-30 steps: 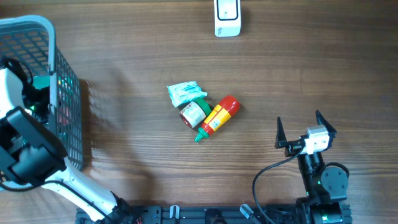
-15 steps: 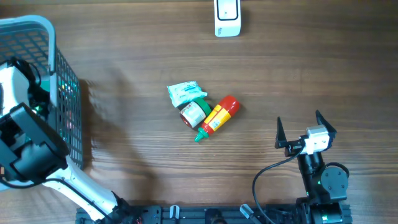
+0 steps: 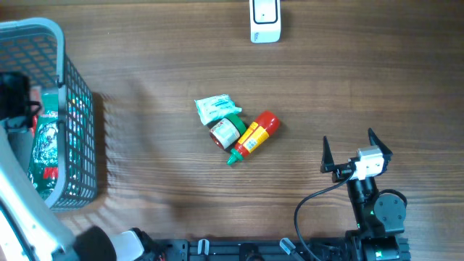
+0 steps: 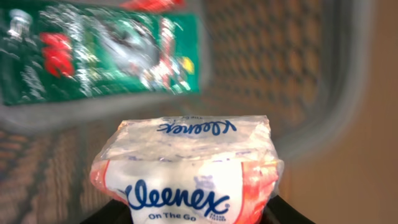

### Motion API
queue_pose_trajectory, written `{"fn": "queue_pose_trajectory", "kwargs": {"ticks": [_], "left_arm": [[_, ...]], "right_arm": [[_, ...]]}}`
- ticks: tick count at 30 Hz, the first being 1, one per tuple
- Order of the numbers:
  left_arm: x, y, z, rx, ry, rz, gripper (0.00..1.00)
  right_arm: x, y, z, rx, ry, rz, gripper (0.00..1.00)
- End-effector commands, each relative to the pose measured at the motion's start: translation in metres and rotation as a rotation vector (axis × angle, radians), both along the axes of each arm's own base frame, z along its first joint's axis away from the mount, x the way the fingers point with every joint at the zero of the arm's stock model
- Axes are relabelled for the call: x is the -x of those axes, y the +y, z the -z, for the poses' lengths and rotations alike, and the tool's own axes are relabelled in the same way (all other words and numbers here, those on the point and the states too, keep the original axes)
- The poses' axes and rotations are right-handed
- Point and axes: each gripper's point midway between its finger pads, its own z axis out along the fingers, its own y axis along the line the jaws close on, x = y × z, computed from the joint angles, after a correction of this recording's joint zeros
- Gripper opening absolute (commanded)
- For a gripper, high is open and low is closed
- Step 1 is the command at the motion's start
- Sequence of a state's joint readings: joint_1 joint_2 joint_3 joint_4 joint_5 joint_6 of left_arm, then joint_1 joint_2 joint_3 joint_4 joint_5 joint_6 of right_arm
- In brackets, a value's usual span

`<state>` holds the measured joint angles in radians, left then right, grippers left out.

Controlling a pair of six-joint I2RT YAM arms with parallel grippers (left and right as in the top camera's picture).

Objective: Scan the item barcode
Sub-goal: 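Reach the left gripper into the basket and grasp the Kleenex pack, then carry the Kleenex pack out and place it right of the sauce bottle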

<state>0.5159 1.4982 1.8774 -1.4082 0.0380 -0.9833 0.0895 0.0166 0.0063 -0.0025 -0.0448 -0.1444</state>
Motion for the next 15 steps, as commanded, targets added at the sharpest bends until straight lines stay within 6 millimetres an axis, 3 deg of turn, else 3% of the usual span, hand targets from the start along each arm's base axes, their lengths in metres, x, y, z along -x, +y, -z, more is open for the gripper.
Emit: {"fn": "queue_pose_trajectory", "kwargs": {"ticks": [1,5,8,12,15], "left_arm": [[-0.023,-0.072,-0.008,0.015,-0.033,0.259,0.46],[-0.050,-0.151,-0.005,0.013,-0.048,0.507,0.47],[-0.078,-0.223,0.002,-0.014,-0.085,0.705,0.47],[-0.109,-0.329,0.028,-0.020,-0.130,0.934,0.50],[-0.121,-0.384,0.053,-0.014,-0.141,1.034,0.50]], "right_arm": [[0.000,0.002,0.000,0.012,-0.002,-0.012,1.00],[0.000,0.002,0.000,0.012,-0.003,-0.012,1.00],[0.000,0.002,0.000,0.012,-0.002,-0.012,1.00],[0.000,0.002,0.000,0.012,-0.002,-0.012,1.00],[0.000,0.002,0.000,0.012,-0.002,-0.012,1.00]]}}
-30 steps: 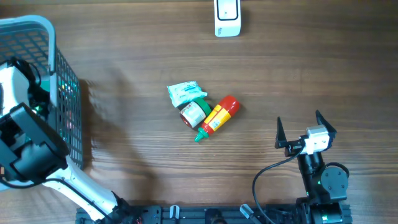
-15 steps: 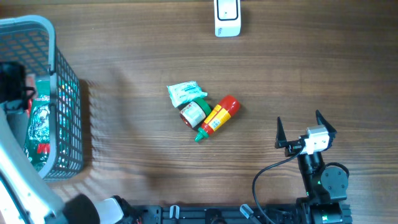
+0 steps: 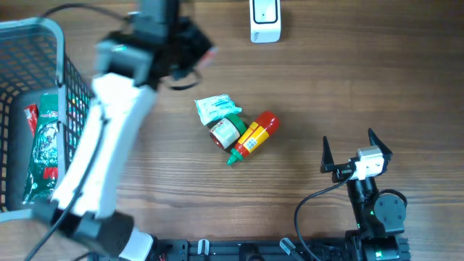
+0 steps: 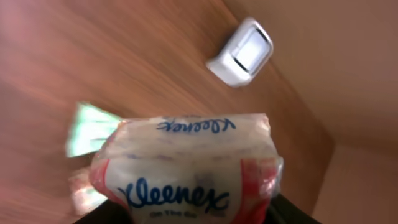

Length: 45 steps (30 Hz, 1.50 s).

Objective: Scan the item barcode
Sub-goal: 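Carry the Kleenex pack out and place it right of the sauce bottle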

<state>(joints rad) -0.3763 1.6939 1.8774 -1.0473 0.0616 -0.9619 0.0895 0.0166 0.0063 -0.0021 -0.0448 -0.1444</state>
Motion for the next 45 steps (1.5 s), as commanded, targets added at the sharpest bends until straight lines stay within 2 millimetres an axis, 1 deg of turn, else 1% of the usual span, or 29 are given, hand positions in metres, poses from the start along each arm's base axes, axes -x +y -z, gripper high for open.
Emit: {"fn": "queue_pose_trajectory", "kwargs": {"ticks": [1,2,3,5,6,8,10,13,18,22,24,26,28,31,34,37,39,41,43,45], "left_arm": [[-0.009,-0.070,0.043,-0.029,0.020,0.139,0.51],[-0.010,-0.087,0.052,-0.029,0.020,0.167,0.52],[-0.012,-0.106,0.066,-0.032,0.024,0.200,0.52],[-0.011,-0.130,0.085,-0.039,0.034,0.238,0.53],[-0.010,-0.144,0.099,-0.044,0.042,0.261,0.53],[-0.009,-0.161,0.122,-0.058,0.065,0.288,0.53],[-0.007,-0.169,0.143,-0.075,0.094,0.303,0.53],[-0.006,-0.172,0.175,-0.106,0.147,0.307,0.53],[-0.002,-0.167,0.213,-0.153,0.228,0.305,0.54],[0.005,-0.161,0.222,-0.177,0.270,0.305,0.55],[0.012,-0.156,0.225,-0.196,0.303,0.305,0.59],[0.022,-0.145,0.230,-0.235,0.352,0.299,0.66],[0.024,-0.135,0.232,-0.280,0.366,0.281,0.77],[0.022,-0.125,0.226,-0.319,0.351,0.308,0.88],[0.018,-0.116,0.207,-0.315,0.326,0.310,0.95],[0.012,-0.104,0.172,-0.296,0.263,0.315,0.99],[0.009,-0.097,0.145,-0.292,0.199,0.339,1.00],[0.008,-0.084,0.109,-0.293,0.120,0.365,1.00],[0.011,-0.067,0.077,-0.312,0.049,0.381,1.00],[0.014,-0.039,0.049,-0.354,0.003,0.328,1.00]], "right_arm": [[0.000,0.002,0.000,0.012,-0.002,-0.012,1.00],[0.000,0.002,0.000,0.012,-0.002,-0.012,1.00],[0.000,0.002,0.000,0.012,-0.002,-0.012,1.00],[0.000,0.002,0.000,0.012,-0.002,-0.012,1.00],[0.000,0.002,0.000,0.012,-0.002,-0.012,1.00],[0.000,0.002,0.000,0.013,-0.002,-0.012,1.00],[0.000,0.002,0.000,0.012,-0.002,-0.012,1.00],[0.000,0.002,0.000,0.012,-0.002,-0.012,1.00],[0.000,0.002,0.000,0.012,-0.002,-0.012,1.00],[0.000,0.002,0.000,0.012,-0.002,-0.012,1.00],[0.000,0.002,0.000,0.013,-0.002,-0.012,1.00],[0.000,0.002,0.000,0.012,-0.002,-0.012,1.00],[0.000,0.002,0.000,0.012,-0.002,-0.012,1.00],[0.000,0.002,0.000,0.012,-0.002,-0.012,1.00],[0.000,0.002,0.000,0.012,-0.002,-0.012,1.00],[0.000,0.002,0.000,0.012,-0.002,-0.012,1.00],[0.000,0.002,0.000,0.012,-0.002,-0.012,1.00],[0.000,0.002,0.000,0.012,-0.002,-0.012,1.00],[0.000,0.002,0.000,0.012,-0.002,-0.012,1.00],[0.000,0.002,0.000,0.012,-0.002,-0.012,1.00]]}}
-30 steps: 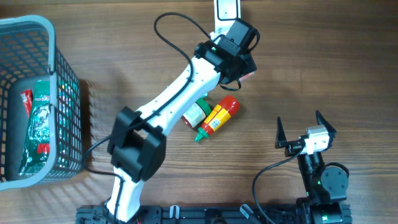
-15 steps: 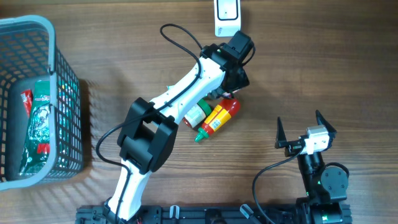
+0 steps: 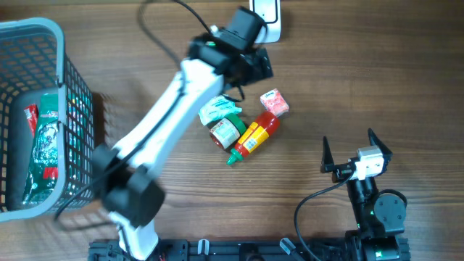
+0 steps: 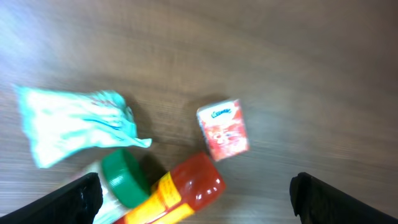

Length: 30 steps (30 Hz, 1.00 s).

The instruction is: Scan the item barcode

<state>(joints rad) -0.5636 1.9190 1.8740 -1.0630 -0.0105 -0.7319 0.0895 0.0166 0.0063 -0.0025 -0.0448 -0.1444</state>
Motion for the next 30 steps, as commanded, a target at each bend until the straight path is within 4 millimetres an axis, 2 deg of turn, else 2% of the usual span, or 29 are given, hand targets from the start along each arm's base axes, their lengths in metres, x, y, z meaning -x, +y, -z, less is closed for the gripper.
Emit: {"fn": "queue_pose_trajectory", "kwargs": {"ticks": [1,6,11,13,15,17,21,23,26,30], "left_arm": [[0.005,0.052,-0.063,-0.081,-0.157,-0.019,1.00],[0.019,0.128,-0.105,-0.203,-0.236,-0.184,1.00],[0.030,0.202,-0.148,-0.254,-0.340,-0.380,1.00],[0.038,0.241,-0.165,-0.251,-0.373,-0.500,1.00],[0.048,0.271,-0.171,-0.213,-0.376,-0.647,1.00],[0.066,0.311,-0.174,-0.152,-0.364,-0.879,1.00],[0.113,0.387,-0.162,-0.055,-0.294,-1.360,1.00],[0.135,0.416,-0.148,0.000,-0.240,-1.580,1.00],[0.154,0.444,-0.127,0.110,-0.173,-1.823,1.00],[0.170,0.472,-0.083,0.254,-0.031,-2.107,1.00]], "right_arm": [[0.000,0.002,0.000,0.012,-0.002,-0.012,1.00],[0.000,0.002,0.000,0.012,-0.002,-0.012,1.00],[0.000,0.002,0.000,0.012,-0.002,-0.012,1.00],[0.000,0.002,0.000,0.012,-0.002,-0.012,1.00],[0.000,0.002,0.000,0.012,-0.002,-0.012,1.00],[0.000,0.002,0.000,0.012,-0.002,-0.012,1.00],[0.000,0.002,0.000,0.012,-0.003,-0.012,1.00],[0.000,0.002,0.000,0.012,-0.002,-0.012,1.00],[0.000,0.002,0.000,0.012,-0.002,-0.012,1.00],[0.000,0.002,0.000,0.012,-0.002,-0.012,1.00]]}}
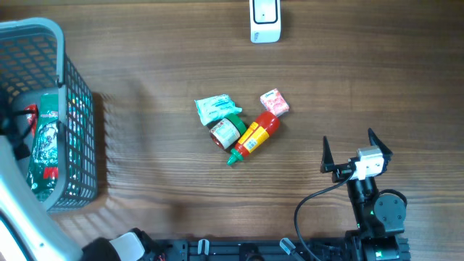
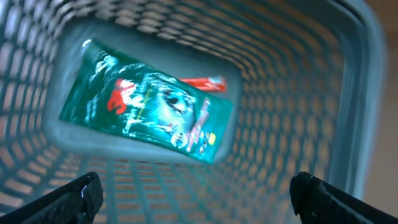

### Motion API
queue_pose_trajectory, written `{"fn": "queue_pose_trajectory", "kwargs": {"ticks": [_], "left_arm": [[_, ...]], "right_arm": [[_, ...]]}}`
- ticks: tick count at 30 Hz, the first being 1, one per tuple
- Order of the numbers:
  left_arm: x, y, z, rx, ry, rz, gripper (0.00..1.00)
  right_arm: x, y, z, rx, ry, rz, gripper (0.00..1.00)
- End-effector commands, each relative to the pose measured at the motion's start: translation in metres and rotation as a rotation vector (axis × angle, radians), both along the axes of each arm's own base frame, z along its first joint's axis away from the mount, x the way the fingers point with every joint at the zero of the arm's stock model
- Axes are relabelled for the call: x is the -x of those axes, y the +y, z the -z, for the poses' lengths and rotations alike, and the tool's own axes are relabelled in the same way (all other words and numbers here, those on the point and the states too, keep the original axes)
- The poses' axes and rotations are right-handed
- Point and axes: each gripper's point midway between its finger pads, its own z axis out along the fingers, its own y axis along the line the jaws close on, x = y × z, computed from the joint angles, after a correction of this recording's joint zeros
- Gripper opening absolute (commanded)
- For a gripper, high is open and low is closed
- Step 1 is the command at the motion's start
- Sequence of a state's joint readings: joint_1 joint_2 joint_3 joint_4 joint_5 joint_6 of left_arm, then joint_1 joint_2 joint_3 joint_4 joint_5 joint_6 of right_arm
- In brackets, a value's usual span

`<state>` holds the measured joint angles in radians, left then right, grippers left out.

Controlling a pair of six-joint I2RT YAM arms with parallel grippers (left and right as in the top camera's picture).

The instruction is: Scan the item barcode

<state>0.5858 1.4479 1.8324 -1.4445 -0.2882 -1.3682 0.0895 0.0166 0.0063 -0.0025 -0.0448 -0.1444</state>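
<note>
The white barcode scanner stands at the table's far edge. A small pink tissue pack lies on the table beside a red sauce bottle, a green-capped jar and a pale green packet. My left gripper hangs open and empty over the grey basket at the left. Under it lies a green foil packet with a red packet beneath it. My right gripper stands open at the lower right, holding nothing.
The basket has tall mesh walls around my left fingers. The pile of items sits mid-table, roughly between scanner and right arm.
My left arm has gone from above the pile near the scanner back to the basket at the left, gripper still open. The tissue pack stays on the table. The right arm is unmoved.
My left gripper held the tissue pack over the basket, then carried it near the scanner. By a second ago the pack lay on the table beside the sauce bottle and the gripper was open above it. Now the gripper hangs open inside the basket.
</note>
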Motion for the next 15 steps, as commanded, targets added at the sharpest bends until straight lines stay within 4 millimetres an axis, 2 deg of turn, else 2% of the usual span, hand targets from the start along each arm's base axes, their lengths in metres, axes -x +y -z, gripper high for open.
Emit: {"fn": "queue_pose_trajectory", "kwargs": {"ticks": [1,2,4,10,12,15], "left_arm": [[0.006,0.018,0.058,0.256,-0.057,-0.328,1.00],[0.006,0.022,0.067,0.281,-0.047,-0.348,1.00],[0.000,0.032,0.102,0.351,-0.004,-0.375,1.00],[-0.015,0.046,0.189,0.472,0.177,-0.403,1.00],[-0.021,0.049,0.216,0.499,0.223,-0.403,1.00],[-0.025,0.052,0.247,0.528,0.269,-0.416,1.00]], "right_arm": [[0.000,0.002,0.000,0.013,-0.002,-0.012,1.00],[0.000,0.002,0.000,0.012,-0.002,-0.012,1.00],[0.000,0.002,0.000,0.013,-0.002,-0.012,1.00],[0.000,0.002,0.000,0.012,-0.002,-0.012,1.00],[0.000,0.002,0.000,0.012,-0.002,-0.012,1.00],[0.000,0.002,0.000,0.012,-0.002,-0.012,1.00]]}}
